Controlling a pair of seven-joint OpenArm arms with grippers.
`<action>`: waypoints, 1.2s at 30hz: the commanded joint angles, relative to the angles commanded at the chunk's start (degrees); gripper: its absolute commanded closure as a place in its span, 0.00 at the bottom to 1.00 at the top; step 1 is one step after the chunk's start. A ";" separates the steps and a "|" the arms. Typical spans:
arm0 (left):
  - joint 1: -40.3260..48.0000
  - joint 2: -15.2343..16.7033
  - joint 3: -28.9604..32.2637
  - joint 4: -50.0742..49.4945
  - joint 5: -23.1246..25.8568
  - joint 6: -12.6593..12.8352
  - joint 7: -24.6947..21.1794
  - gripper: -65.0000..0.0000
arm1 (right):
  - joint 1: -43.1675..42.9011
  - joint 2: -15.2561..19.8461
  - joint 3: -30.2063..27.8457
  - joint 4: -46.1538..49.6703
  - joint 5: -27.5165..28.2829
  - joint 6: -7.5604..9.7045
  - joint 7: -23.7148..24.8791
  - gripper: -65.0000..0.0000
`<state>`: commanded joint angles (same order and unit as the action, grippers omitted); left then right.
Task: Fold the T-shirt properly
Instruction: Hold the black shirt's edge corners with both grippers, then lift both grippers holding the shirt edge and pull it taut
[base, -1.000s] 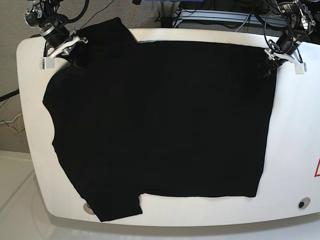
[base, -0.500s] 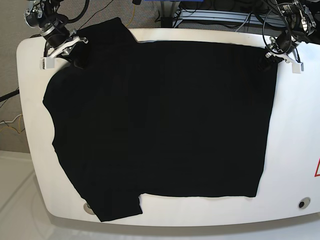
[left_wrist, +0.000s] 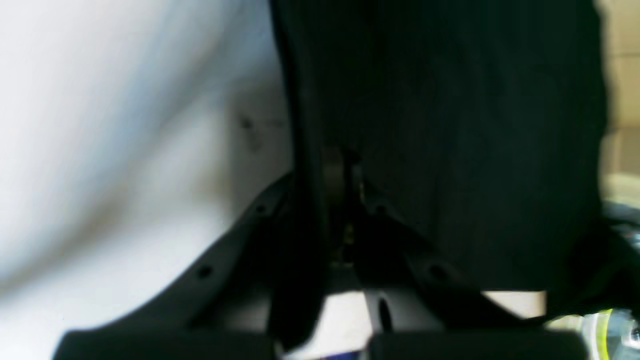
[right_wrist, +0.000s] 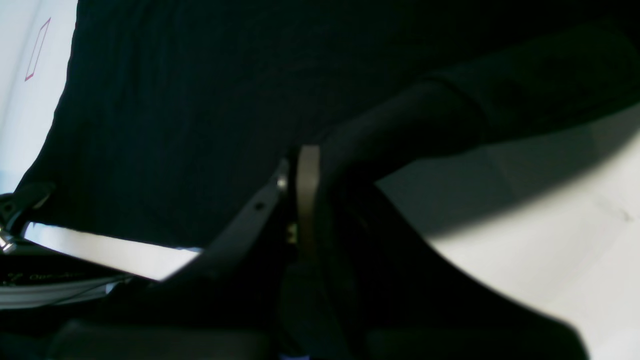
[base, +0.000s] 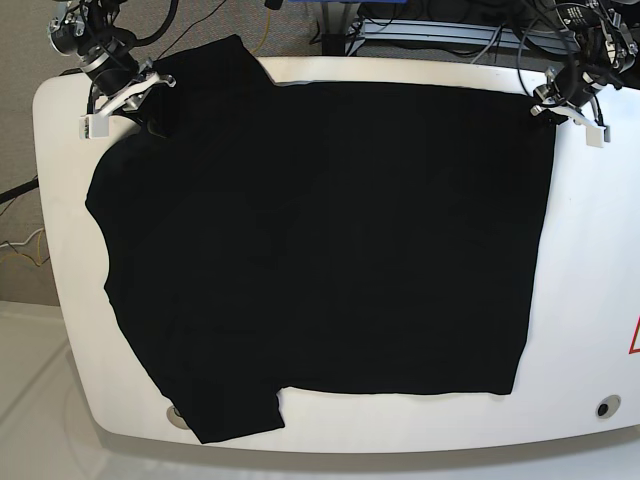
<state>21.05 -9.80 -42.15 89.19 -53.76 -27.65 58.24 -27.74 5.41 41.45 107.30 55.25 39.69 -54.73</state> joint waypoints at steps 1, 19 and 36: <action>-0.09 0.00 0.00 0.62 0.00 0.53 0.00 0.98 | 0.09 0.00 0.00 0.00 0.00 0.00 0.00 0.97; -3.34 0.09 0.00 3.87 0.00 4.40 0.62 0.98 | 0.88 -0.09 -0.18 2.99 2.46 0.00 -0.09 1.00; -9.14 0.09 0.00 3.96 0.00 8.00 0.62 0.98 | 4.84 0.26 -0.26 2.90 4.22 -0.18 -0.09 1.00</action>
<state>11.91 -9.71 -42.15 93.14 -53.76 -19.65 58.86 -22.90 5.67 41.19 110.20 59.47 39.52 -54.81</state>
